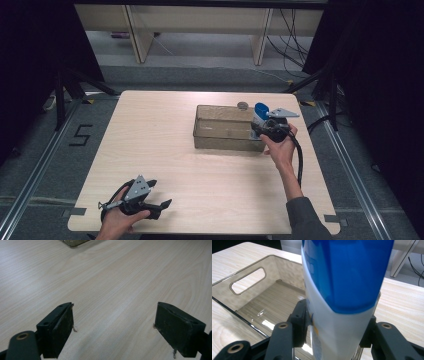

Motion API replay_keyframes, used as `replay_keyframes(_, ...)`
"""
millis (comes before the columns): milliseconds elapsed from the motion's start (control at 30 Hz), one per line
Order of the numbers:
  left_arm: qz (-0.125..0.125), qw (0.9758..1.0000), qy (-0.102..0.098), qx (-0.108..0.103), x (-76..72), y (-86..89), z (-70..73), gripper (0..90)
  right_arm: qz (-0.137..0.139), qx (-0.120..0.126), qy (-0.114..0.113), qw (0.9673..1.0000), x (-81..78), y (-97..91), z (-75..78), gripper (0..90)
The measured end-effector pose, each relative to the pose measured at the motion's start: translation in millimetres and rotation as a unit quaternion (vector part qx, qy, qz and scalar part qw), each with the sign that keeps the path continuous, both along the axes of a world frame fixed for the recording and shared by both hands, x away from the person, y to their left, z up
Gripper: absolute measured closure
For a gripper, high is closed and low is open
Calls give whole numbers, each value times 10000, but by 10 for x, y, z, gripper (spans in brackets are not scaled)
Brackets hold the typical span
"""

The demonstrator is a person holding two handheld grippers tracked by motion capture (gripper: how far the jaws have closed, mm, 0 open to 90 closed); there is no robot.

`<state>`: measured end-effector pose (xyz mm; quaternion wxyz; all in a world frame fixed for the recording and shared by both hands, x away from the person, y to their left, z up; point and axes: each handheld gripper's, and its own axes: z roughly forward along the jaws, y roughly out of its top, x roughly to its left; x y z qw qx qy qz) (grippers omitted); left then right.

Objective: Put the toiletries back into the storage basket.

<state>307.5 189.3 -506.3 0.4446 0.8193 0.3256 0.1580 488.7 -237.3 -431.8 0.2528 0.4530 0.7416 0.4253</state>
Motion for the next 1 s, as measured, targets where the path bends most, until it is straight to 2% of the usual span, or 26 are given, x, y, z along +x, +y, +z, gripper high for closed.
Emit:
replay_keyframes(33, -39, 9998, -23, 193, 9, 22, 10, 152, -19, 22, 37, 10000, -4, 3, -7, 544)
replay_keyframes(100, -74, 9998, -12, 188, 14, 24, 7, 152, 7, -102, -33, 9999, -4, -20, -5, 544)
replay_keyframes(167, -72, 9998, -16, 183, 15, 23, 7, 152, 29, 55, 60, 10000, -2, -5, -32, 544)
replay_keyframes(200, -75, 9998, -14, 184, 15, 22, 6, 152, -18, 46, 77, 10000, -8, -5, -36, 544)
replay_keyframes(233, -53, 9999, -2, 105, 10, 13, 2, 152, -27, -18, 68, 10000, -6, -12, -46, 544)
replay_keyframes(267, -22, 10000, 9, -9, 2, 0, -2, 152, -32, 32, 57, 10000, 0, -10, -59, 544)
replay_keyframes(367, -13, 10000, -16, 95, 4, 12, 7, 152, -34, 6, 127, 9999, -7, -16, -81, 545)
replay_keyframes(400, -44, 9998, -24, 199, 9, 24, 11, 152, 17, 6, 104, 9999, 3, -22, -93, 545)
replay_keyframes(500, -67, 9998, -17, 186, 14, 23, 7, 152, -15, -72, 65, 10000, -1, -30, -103, 545)
replay_keyframes(533, -70, 9998, -15, 184, 14, 23, 7, 152, -50, 35, 119, 9999, -8, -17, -112, 545)
replay_keyframes(733, -70, 9998, -13, 186, 14, 23, 7, 152, -73, 8, 198, 9998, -27, -40, -131, 546)
replay_keyframes(767, -69, 9998, -15, 185, 14, 23, 7, 152, -33, -98, 72, 9999, -14, -60, -139, 546)
replay_keyframes(800, -68, 9998, -15, 185, 14, 23, 7, 152, -64, -6, 181, 9998, -25, -48, -148, 546)
replay_keyframes(867, -71, 9998, -14, 188, 14, 23, 6, 152, -67, 47, 182, 9998, -21, -48, -170, 546)
replay_keyframes(1000, -64, 9998, -16, 186, 15, 24, 6, 152, -66, -60, 154, 9998, -21, -73, -190, 546)
